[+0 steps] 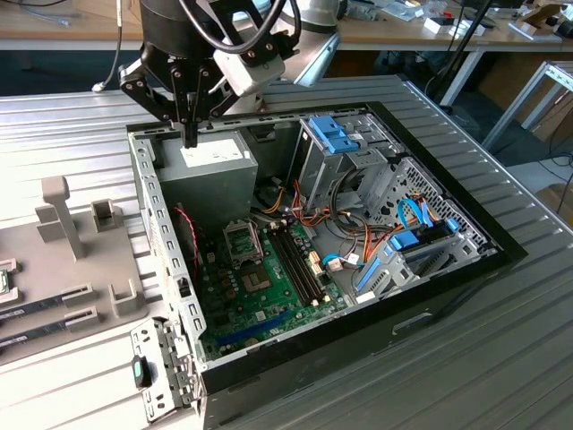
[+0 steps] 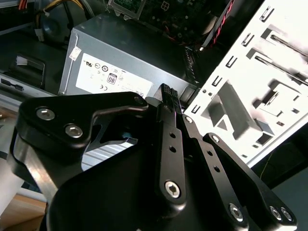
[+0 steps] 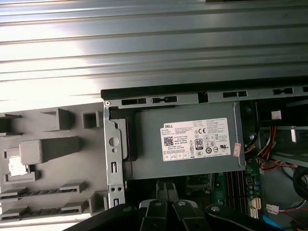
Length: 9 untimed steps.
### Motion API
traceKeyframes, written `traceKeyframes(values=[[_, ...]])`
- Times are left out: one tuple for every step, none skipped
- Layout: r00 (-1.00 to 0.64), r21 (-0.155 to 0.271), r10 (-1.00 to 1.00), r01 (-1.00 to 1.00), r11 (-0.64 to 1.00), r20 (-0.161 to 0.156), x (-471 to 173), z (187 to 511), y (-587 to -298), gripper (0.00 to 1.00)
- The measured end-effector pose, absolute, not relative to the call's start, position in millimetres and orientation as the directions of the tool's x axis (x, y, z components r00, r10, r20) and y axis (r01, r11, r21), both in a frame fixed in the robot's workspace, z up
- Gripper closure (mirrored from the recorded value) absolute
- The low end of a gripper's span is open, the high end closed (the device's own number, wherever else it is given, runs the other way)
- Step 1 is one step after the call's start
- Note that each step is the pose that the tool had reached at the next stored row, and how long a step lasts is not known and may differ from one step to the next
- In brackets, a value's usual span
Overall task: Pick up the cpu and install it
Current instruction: 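Reach for the cpu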
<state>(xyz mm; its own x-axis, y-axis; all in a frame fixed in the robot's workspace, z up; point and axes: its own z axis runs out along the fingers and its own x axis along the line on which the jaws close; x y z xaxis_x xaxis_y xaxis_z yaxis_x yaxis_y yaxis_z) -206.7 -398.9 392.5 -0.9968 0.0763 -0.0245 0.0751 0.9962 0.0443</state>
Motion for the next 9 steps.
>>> traceKeyframes(values=[[-0.997,0.044,0.076,0.075,0.996,-0.024,-207.0,392.5,-398.9,0.89],[-0.997,0.044,0.076,0.075,0.996,-0.024,-207.2,392.5,-398.9,0.89],[-0.997,0.044,0.076,0.075,0.996,-0.024,-207.3,392.5,-398.9,0.89],[-0.997,0.044,0.076,0.075,0.996,-0.024,-207.4,392.5,-398.9,0.89],[-0.997,0.044,0.076,0.075,0.996,-0.024,-207.5,392.5,-398.9,0.89],[-0.997,0.044,0.076,0.075,0.996,-0.024,-207.7,392.5,-398.9,0.89],[-0.997,0.044,0.076,0.075,0.996,-0.024,-208.1,392.5,-398.9,0.89],[-0.997,0.044,0.076,0.075,0.996,-0.024,-208.2,392.5,-398.9,0.89],[-0.997,0.044,0.076,0.075,0.996,-0.024,-208.6,392.5,-398.9,0.89]])
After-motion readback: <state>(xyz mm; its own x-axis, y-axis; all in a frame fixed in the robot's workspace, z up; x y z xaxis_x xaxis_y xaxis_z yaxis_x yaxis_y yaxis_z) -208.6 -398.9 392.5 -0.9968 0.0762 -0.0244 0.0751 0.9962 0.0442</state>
